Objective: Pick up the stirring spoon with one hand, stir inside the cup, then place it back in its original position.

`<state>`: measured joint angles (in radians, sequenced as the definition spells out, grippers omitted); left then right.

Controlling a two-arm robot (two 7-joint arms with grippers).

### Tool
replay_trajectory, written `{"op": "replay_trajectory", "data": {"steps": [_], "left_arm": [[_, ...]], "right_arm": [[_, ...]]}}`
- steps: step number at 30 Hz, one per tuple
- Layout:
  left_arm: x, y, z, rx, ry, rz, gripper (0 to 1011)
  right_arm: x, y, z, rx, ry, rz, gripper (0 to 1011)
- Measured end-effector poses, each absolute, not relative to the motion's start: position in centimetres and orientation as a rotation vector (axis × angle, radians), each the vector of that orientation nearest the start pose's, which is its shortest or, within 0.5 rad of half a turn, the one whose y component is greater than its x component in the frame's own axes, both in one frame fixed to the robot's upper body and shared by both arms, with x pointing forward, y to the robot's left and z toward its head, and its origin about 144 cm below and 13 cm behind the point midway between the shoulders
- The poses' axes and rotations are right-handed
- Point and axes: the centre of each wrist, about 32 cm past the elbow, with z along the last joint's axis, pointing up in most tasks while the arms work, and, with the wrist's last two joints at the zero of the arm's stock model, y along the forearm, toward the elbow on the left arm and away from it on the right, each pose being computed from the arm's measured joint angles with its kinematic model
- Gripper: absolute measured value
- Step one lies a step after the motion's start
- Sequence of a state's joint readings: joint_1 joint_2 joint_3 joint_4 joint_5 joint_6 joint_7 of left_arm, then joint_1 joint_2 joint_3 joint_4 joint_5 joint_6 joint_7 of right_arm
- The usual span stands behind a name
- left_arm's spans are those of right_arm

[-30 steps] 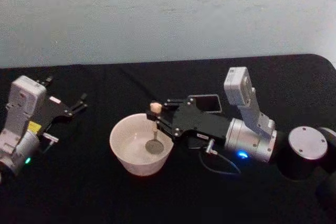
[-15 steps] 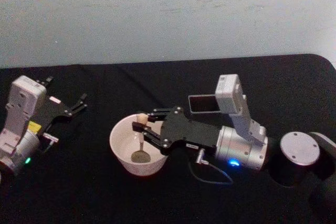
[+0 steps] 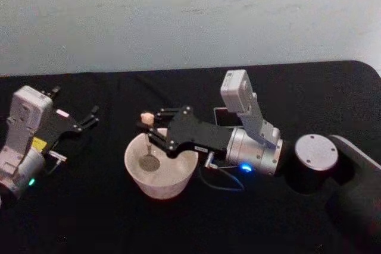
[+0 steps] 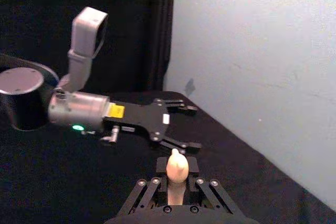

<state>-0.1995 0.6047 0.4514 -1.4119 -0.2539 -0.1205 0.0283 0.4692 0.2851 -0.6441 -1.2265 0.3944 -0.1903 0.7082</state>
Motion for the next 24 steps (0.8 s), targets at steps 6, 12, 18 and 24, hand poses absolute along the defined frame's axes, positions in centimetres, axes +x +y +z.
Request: {"op": "replay_trajectory", "data": {"steps": [6, 12, 18, 24], "left_arm": [[48.9, 31.0, 114.0, 0.304, -0.285, 1.248, 1001], [48.9, 31.0, 114.0, 0.304, -0.285, 1.248, 1001], [48.9, 31.0, 114.0, 0.304, -0.285, 1.248, 1001], [48.9, 31.0, 114.0, 0.304, -0.285, 1.248, 1001]], "right_arm": [[55.7, -16.9, 116.1, -0.025, -0.15, -0.417, 211], [55.8, -17.6, 116.0, -0.036, -0.155, -0.436, 211], [55.4, -18.7, 116.0, -0.041, -0.156, -0.452, 211], [54.7, -19.7, 116.0, -0.037, -0.152, -0.464, 211]]}}
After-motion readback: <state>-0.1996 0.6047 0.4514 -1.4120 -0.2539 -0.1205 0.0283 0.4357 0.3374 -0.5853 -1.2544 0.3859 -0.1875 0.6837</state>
